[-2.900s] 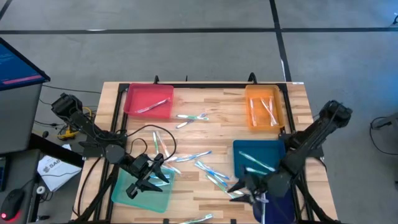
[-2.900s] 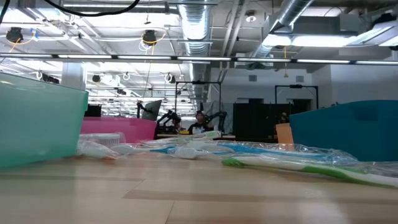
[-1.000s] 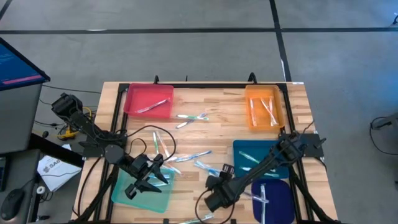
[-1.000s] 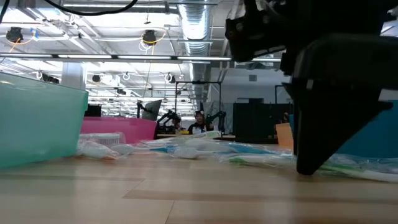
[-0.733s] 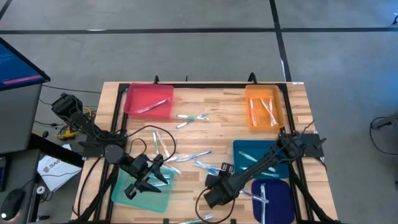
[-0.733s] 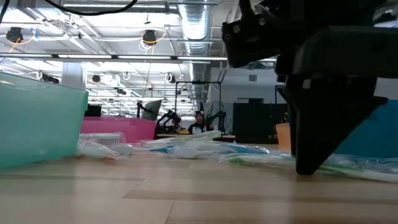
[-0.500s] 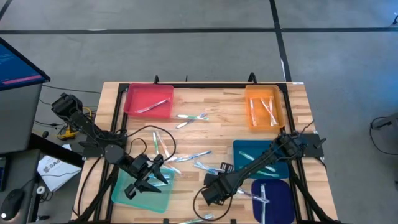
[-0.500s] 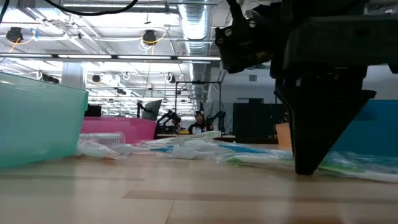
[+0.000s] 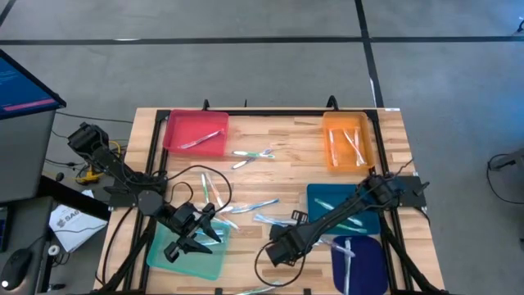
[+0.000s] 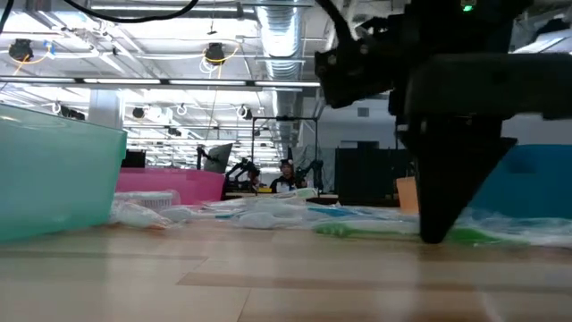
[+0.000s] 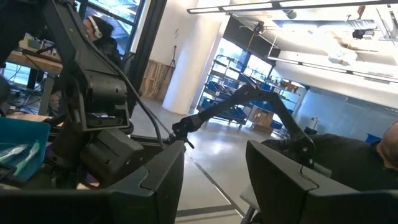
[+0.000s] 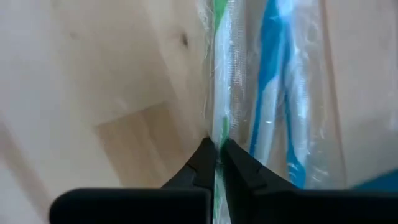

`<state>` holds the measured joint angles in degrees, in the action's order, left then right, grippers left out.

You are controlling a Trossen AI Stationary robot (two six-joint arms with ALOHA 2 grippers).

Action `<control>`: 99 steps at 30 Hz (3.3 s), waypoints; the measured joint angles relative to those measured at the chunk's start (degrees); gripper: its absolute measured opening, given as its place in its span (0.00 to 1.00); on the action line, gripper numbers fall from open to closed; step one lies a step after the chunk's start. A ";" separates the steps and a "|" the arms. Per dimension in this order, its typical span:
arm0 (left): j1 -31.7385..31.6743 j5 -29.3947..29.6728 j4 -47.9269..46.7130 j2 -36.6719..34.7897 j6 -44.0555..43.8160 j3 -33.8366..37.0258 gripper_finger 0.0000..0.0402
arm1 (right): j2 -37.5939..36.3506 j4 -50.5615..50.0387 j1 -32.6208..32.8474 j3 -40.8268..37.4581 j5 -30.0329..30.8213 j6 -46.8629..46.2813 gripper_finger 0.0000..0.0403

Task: Pick & Place Toothbrushes
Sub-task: Put the green toothbrush into the blue bin, then put the blue toothbrush into the green bin

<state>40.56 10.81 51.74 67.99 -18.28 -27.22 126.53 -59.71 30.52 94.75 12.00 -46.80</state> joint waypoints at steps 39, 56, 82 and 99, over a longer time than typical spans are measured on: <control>0.85 -0.02 0.23 0.00 -0.01 0.00 0.42 | -44.74 -4.99 12.32 -34.46 9.02 -13.88 0.00; 0.63 1.51 0.26 0.00 0.00 0.00 0.42 | -52.64 2.06 19.53 -49.54 2.83 -20.27 0.00; 0.79 1.44 0.24 0.00 0.02 0.00 0.42 | -52.62 5.56 15.85 -49.98 3.05 -19.55 0.12; 0.79 1.49 0.22 0.00 0.36 0.00 0.42 | -52.60 4.52 11.20 -42.96 7.94 -11.40 0.45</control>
<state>41.34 12.29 51.96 67.99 -17.92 -27.22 73.93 -55.18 41.72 51.80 19.94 -58.20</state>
